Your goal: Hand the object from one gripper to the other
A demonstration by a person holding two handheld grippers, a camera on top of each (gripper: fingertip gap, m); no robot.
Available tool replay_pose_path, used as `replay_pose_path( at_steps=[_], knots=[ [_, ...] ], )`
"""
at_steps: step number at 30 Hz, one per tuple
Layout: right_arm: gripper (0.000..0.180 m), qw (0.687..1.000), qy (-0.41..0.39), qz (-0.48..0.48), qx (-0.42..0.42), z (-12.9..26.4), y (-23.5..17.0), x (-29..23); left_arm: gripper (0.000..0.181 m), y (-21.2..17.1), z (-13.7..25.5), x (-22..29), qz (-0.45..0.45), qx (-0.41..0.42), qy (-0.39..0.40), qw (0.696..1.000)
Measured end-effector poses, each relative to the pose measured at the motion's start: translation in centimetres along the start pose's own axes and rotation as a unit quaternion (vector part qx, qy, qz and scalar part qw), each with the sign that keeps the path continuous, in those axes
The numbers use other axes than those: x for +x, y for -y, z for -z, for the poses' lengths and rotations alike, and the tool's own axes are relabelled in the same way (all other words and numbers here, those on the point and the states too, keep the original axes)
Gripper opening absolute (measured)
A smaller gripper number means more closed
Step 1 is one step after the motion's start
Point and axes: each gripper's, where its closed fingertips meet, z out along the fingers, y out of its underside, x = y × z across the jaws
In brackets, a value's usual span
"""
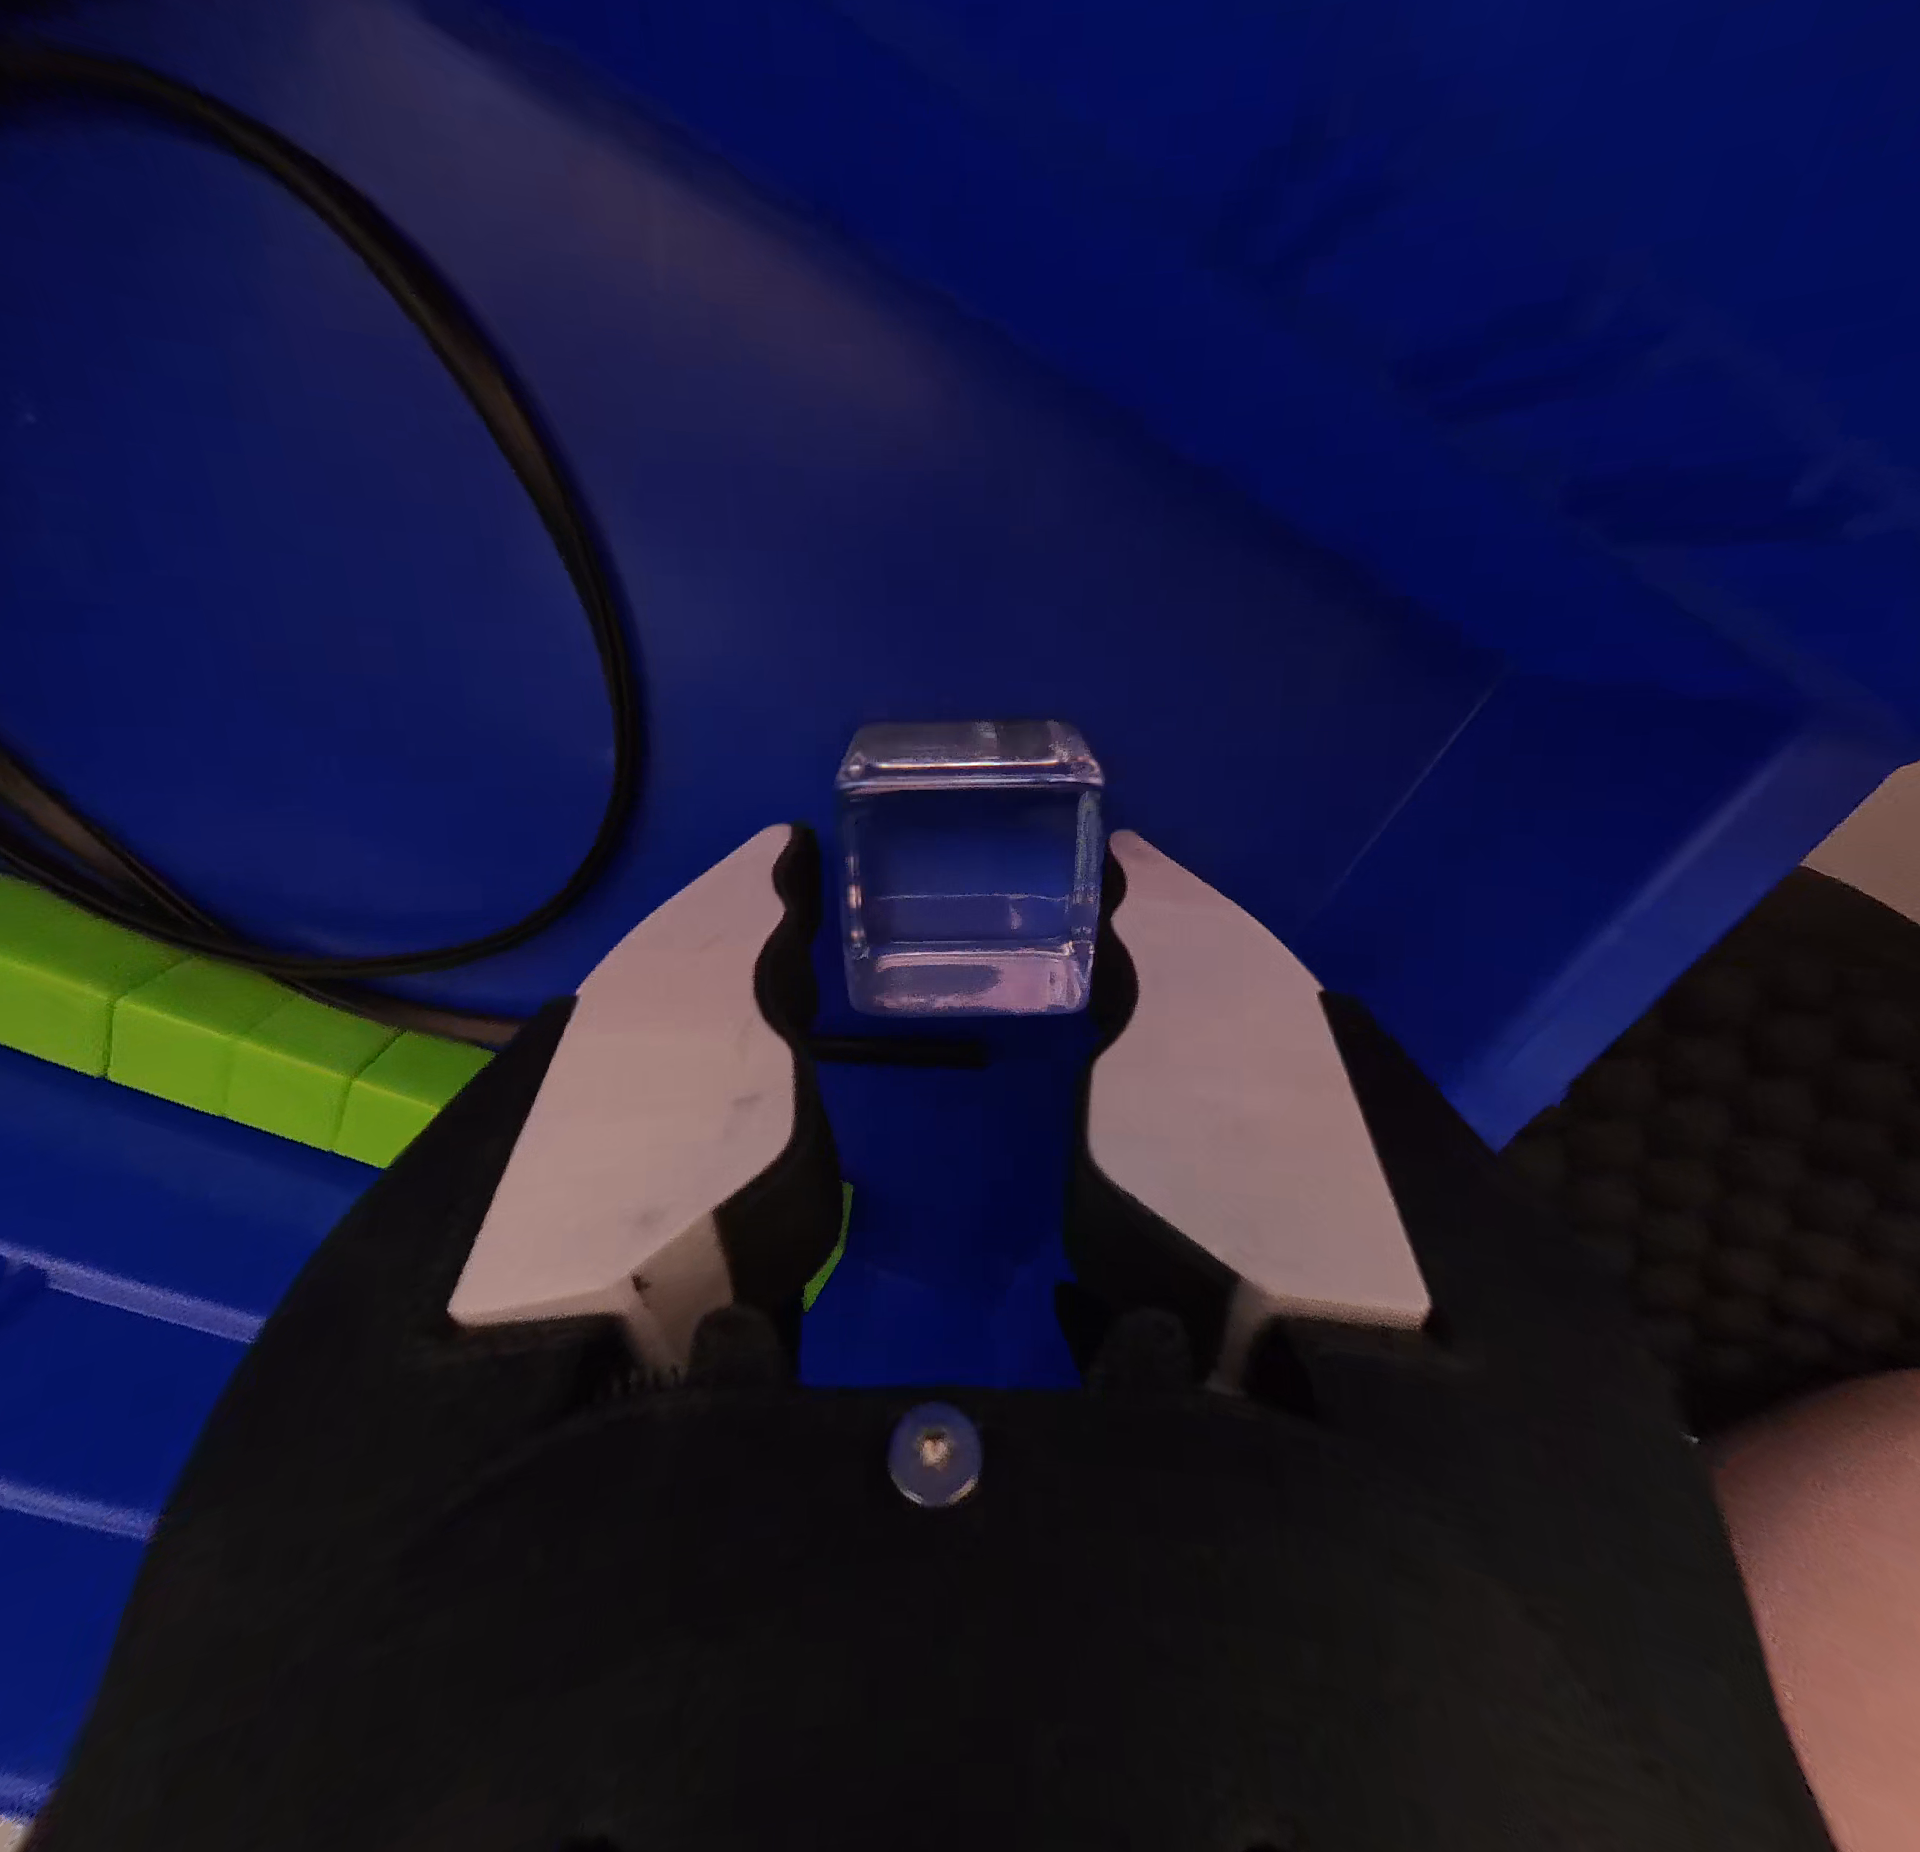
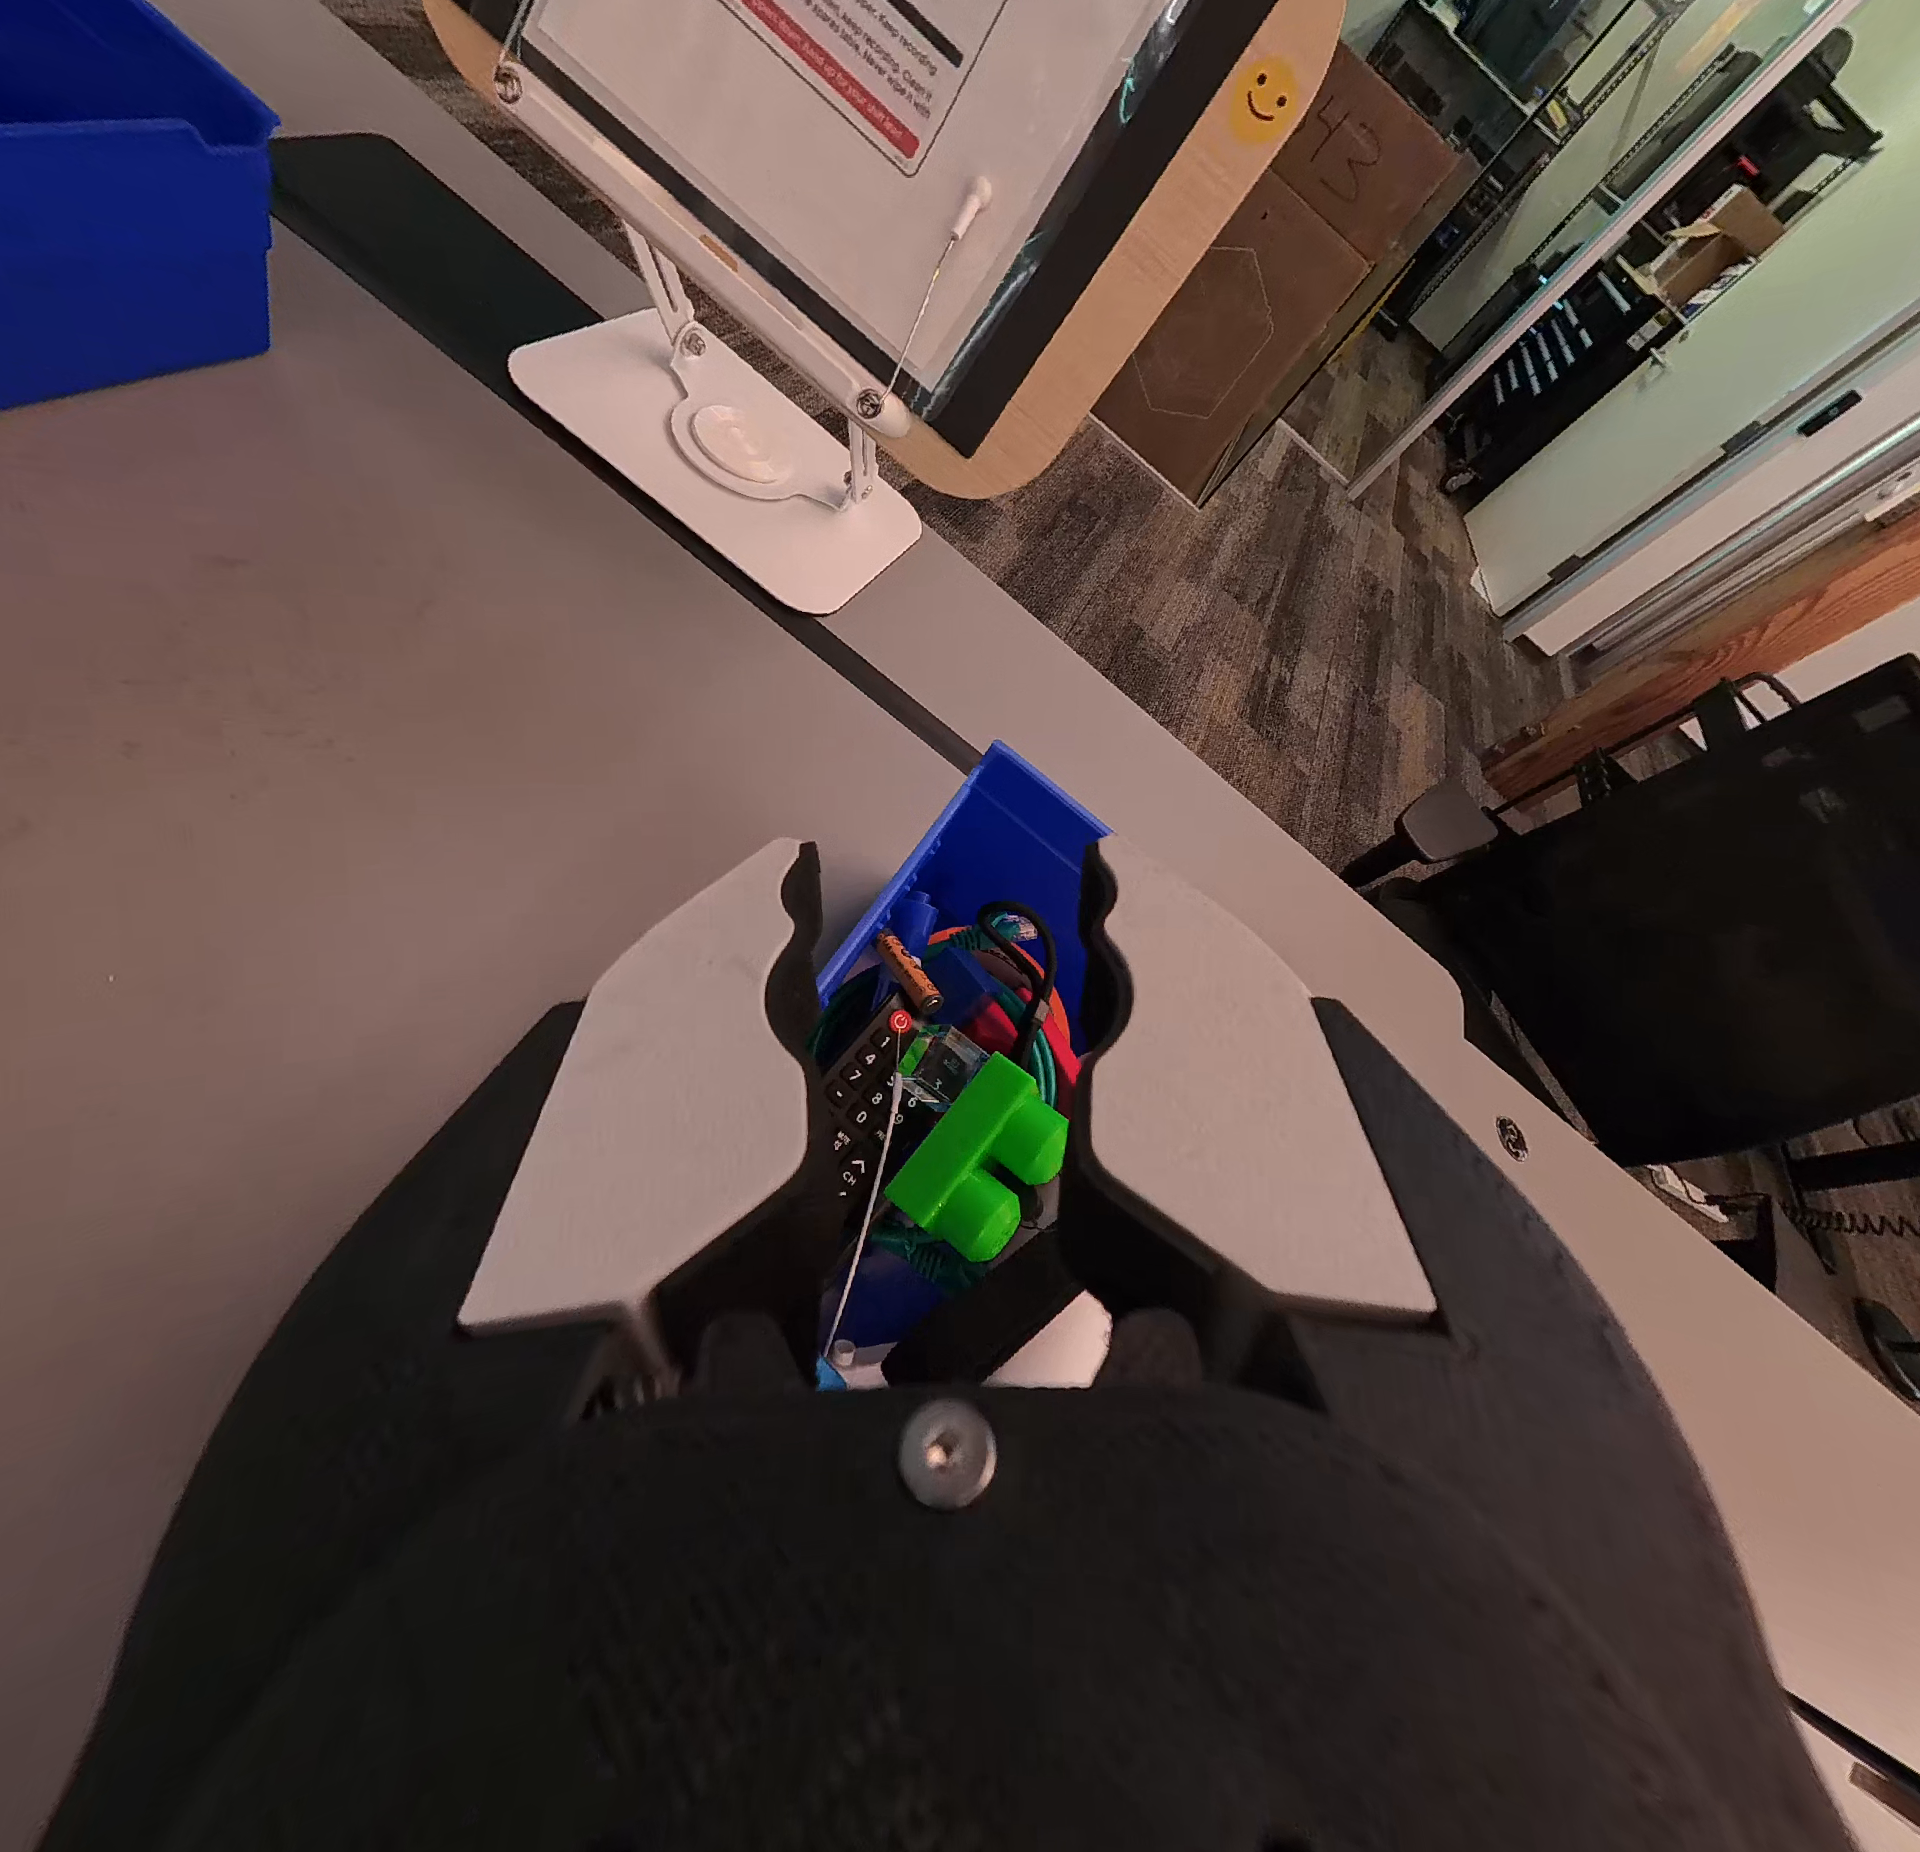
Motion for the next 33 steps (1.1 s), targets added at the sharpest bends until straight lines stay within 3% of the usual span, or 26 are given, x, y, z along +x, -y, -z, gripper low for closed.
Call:
replay_pose_path(
  at_steps=[17,26,30,33],
  knots=[
    [0.049,1.000,0.005,0.008,-0.014,-0.3,-0.5,-0.3,0.045,-0.6,0.8,0.0,0.050,-0.022,-0.027,0.998],
    [0.049,0.999,0.013,0.031,-0.011,-0.7,0.6,-1.5,0.045,3.6,5.4,-0.6,0.074,0.142,-0.029,0.987],
    [0.048,0.998,0.030,0.056,0.015,-1.4,2.8,-3.6,0.045,6.1,9.1,-0.6,0.103,0.253,-0.059,0.960],
    [0.049,0.991,0.071,0.094,0.060,-2.3,5.7,-7.4,0.044,7.9,11.1,0.8,0.109,0.314,-0.130,0.934]
  ],
)
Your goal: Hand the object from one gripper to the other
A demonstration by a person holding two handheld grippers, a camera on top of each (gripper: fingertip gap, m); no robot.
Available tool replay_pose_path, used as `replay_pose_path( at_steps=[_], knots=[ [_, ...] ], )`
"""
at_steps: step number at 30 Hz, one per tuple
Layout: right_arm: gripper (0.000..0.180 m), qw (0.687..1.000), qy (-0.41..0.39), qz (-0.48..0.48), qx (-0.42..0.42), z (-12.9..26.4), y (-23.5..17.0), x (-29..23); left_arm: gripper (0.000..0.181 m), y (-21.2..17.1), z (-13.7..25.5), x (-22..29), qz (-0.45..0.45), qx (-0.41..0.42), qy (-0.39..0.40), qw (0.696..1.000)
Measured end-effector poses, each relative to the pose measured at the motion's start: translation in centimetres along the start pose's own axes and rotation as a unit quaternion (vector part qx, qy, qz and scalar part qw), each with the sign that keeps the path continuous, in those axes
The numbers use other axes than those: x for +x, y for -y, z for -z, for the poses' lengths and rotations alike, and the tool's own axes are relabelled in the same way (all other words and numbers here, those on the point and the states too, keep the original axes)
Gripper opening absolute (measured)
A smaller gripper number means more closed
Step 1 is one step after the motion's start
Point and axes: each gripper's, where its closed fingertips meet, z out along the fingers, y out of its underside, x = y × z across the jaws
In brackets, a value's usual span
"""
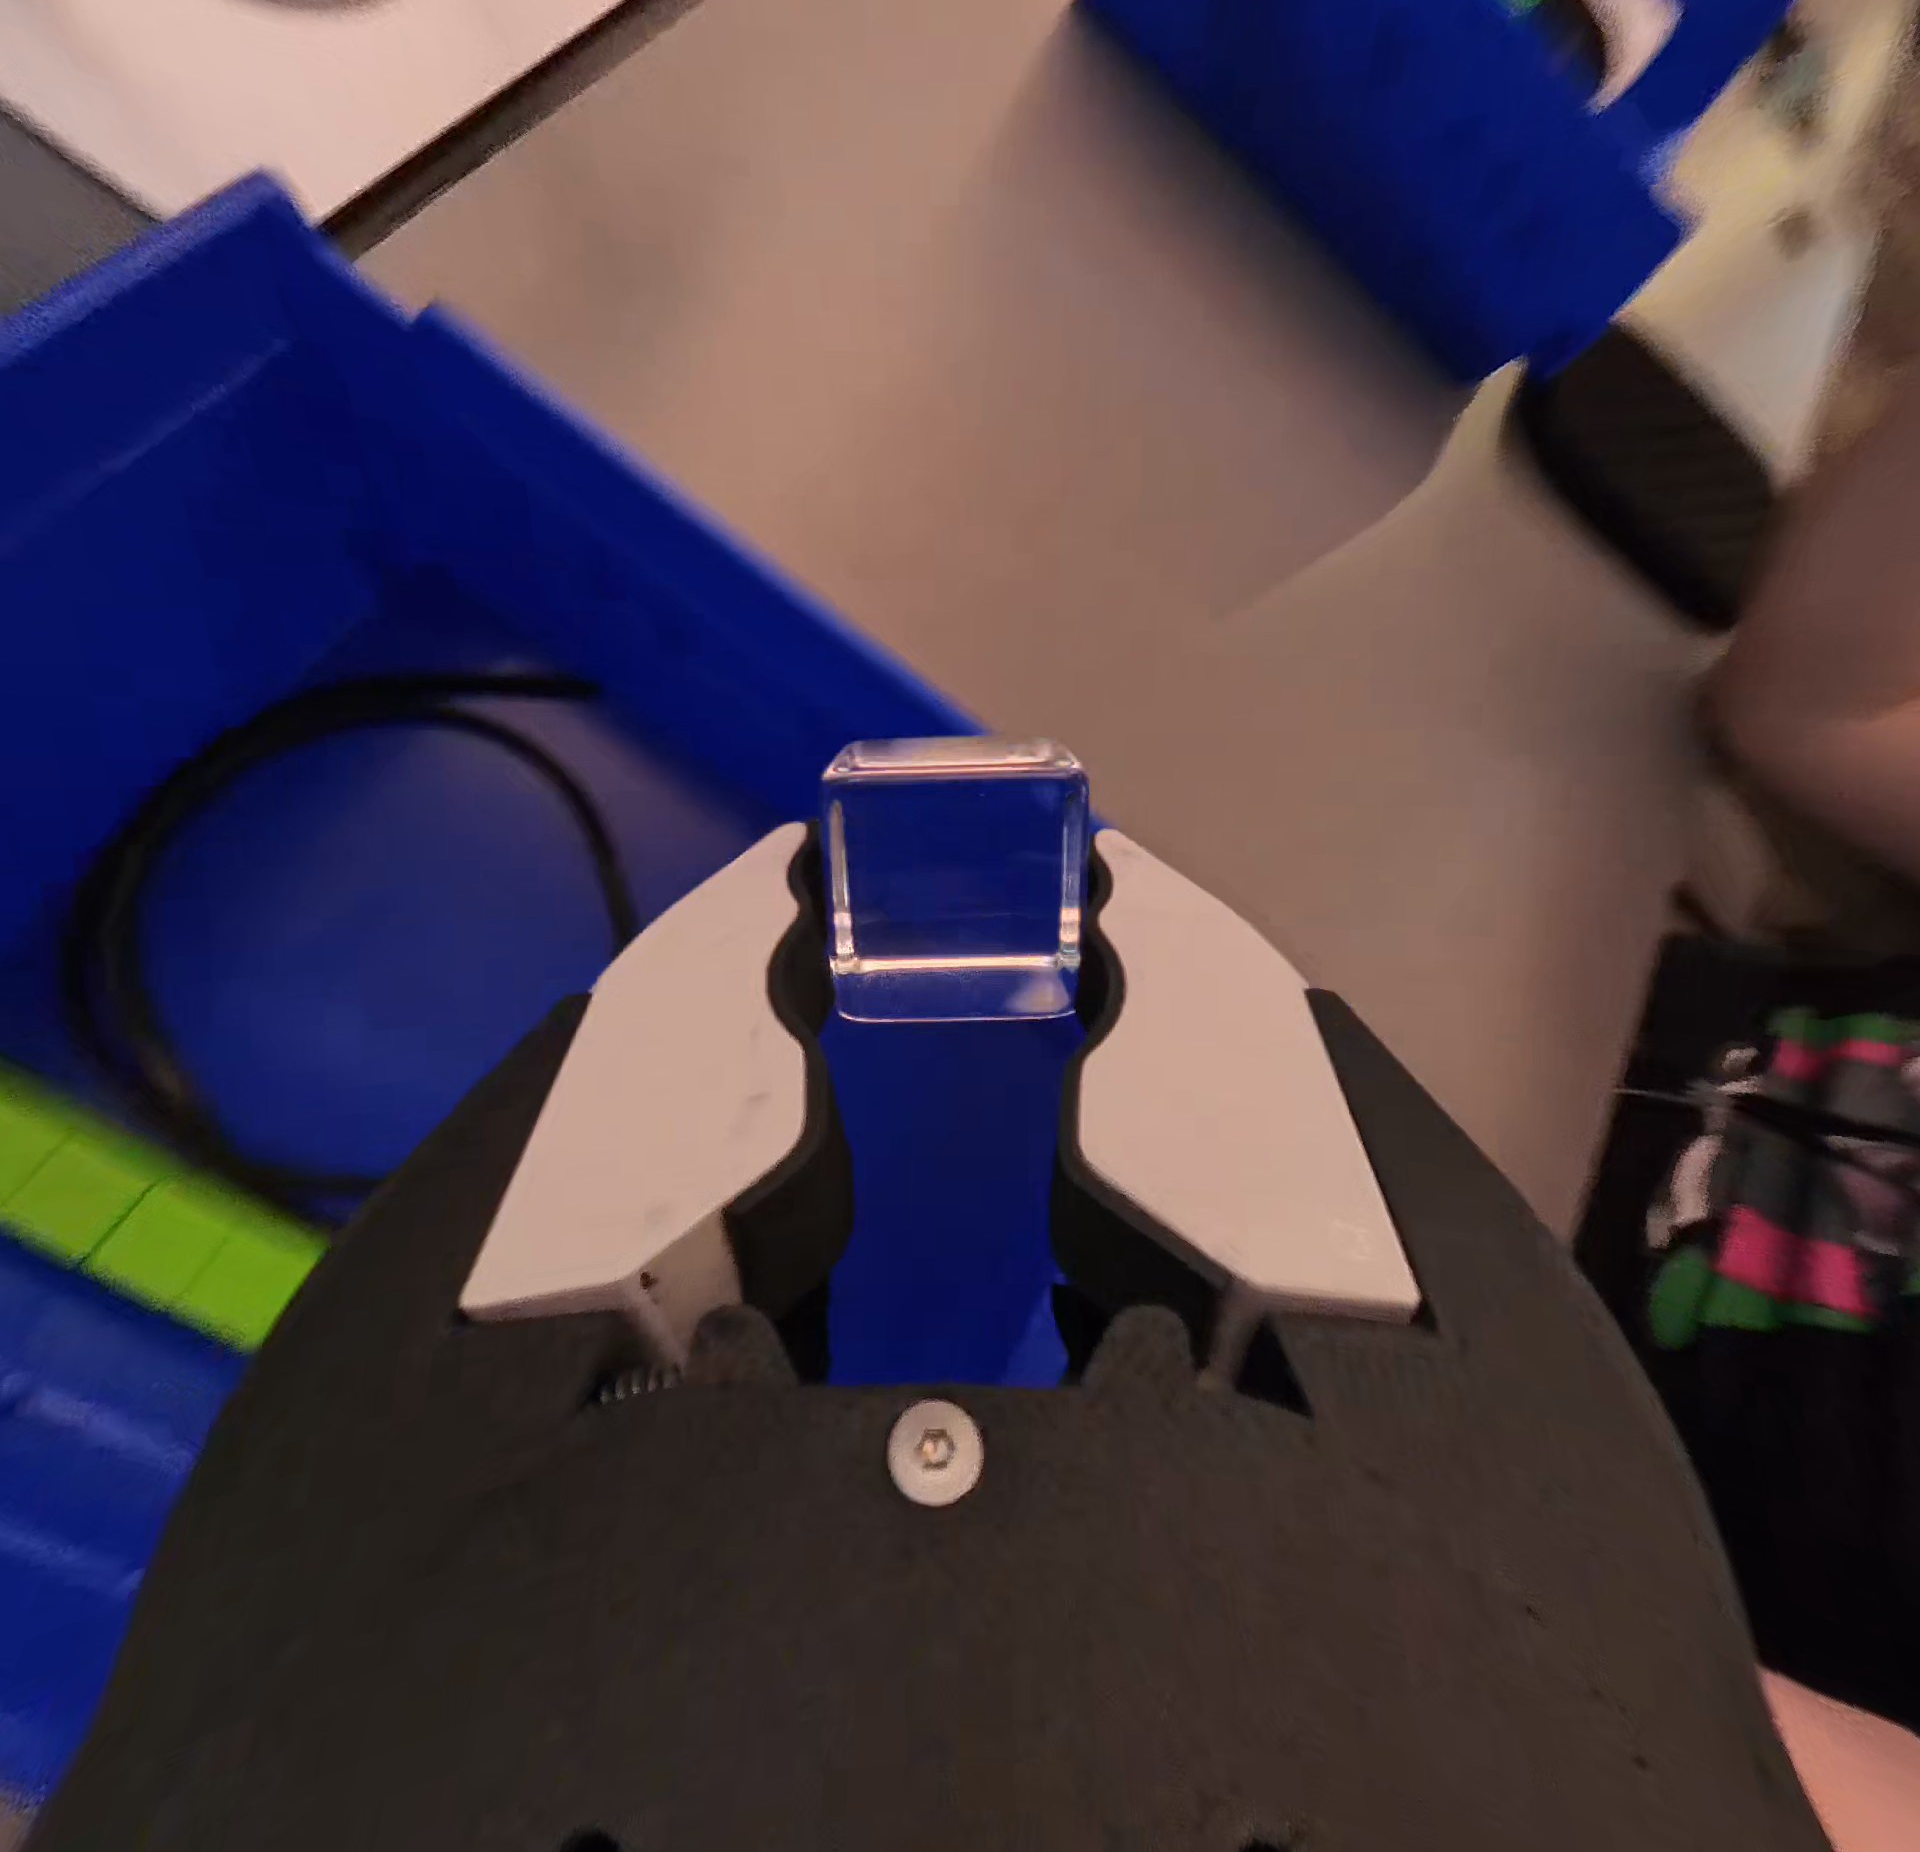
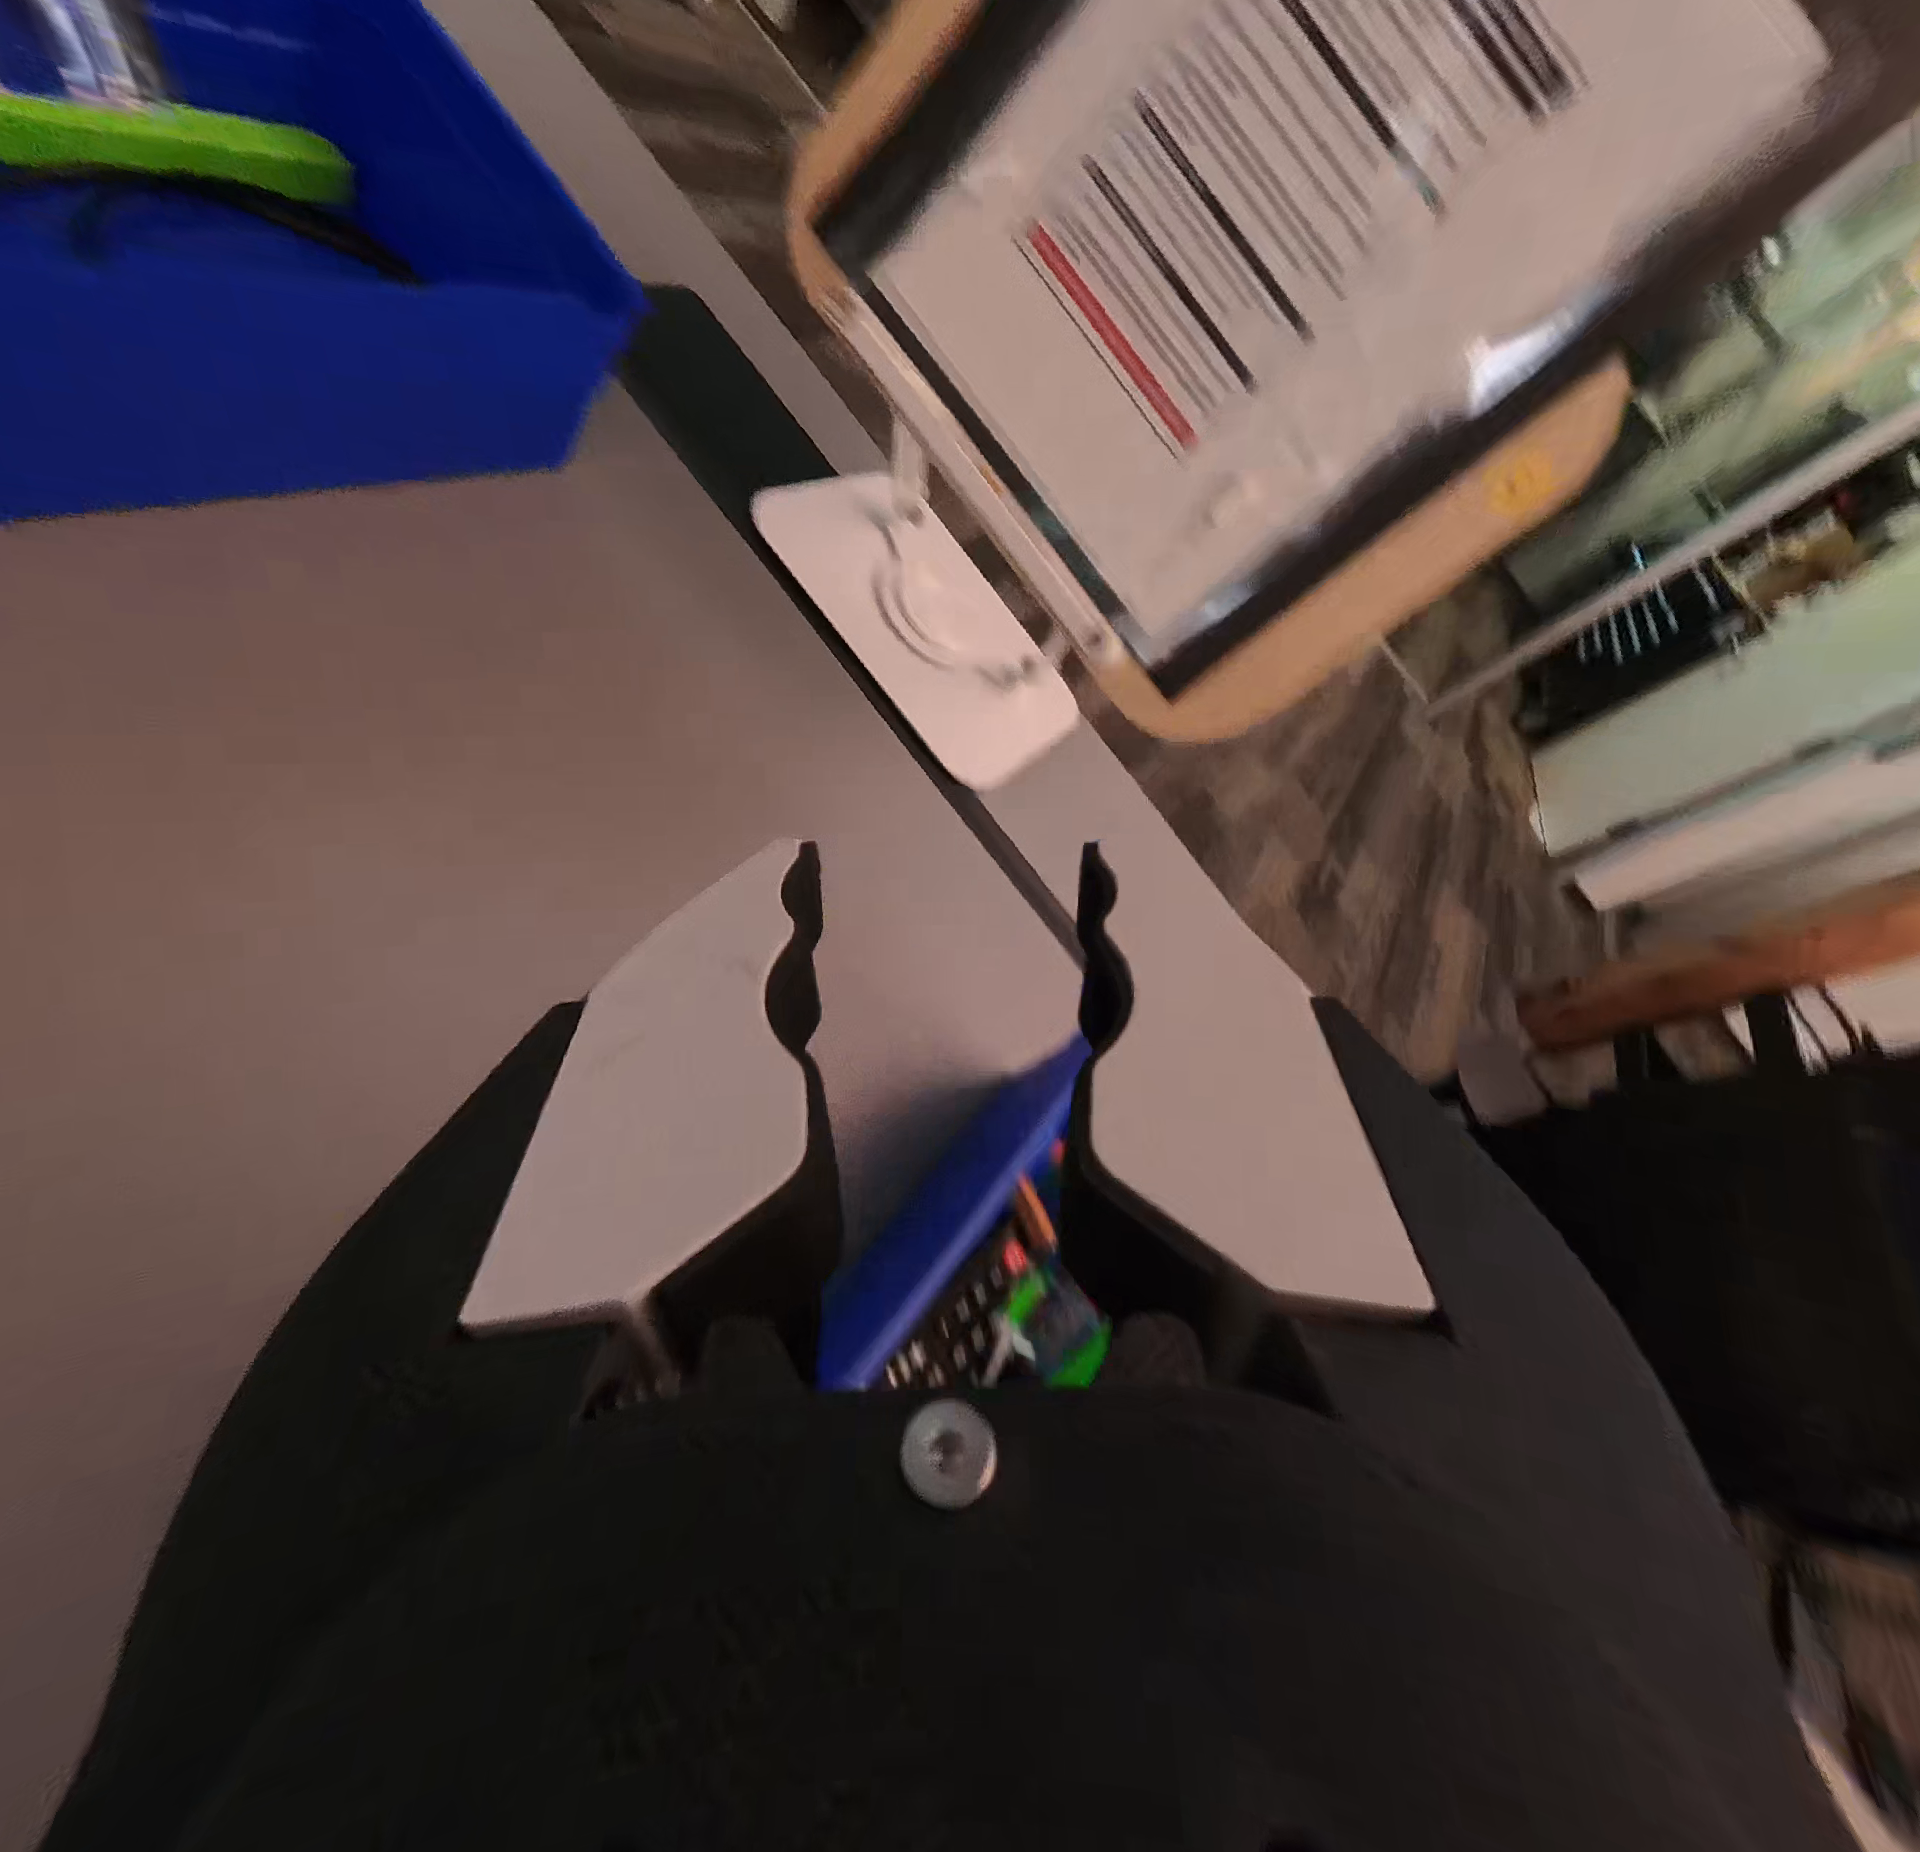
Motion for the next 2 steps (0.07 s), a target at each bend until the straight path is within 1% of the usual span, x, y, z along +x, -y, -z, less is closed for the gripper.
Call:
replay_pose_path(
  at_steps=[2],
  knots=[
    [0.050,0.998,0.037,0.033,0.045,-1.2,2.7,-2.8,0.044,1.4,-0.1,1.7,0.013,0.032,-0.055,0.998]
  ],
)
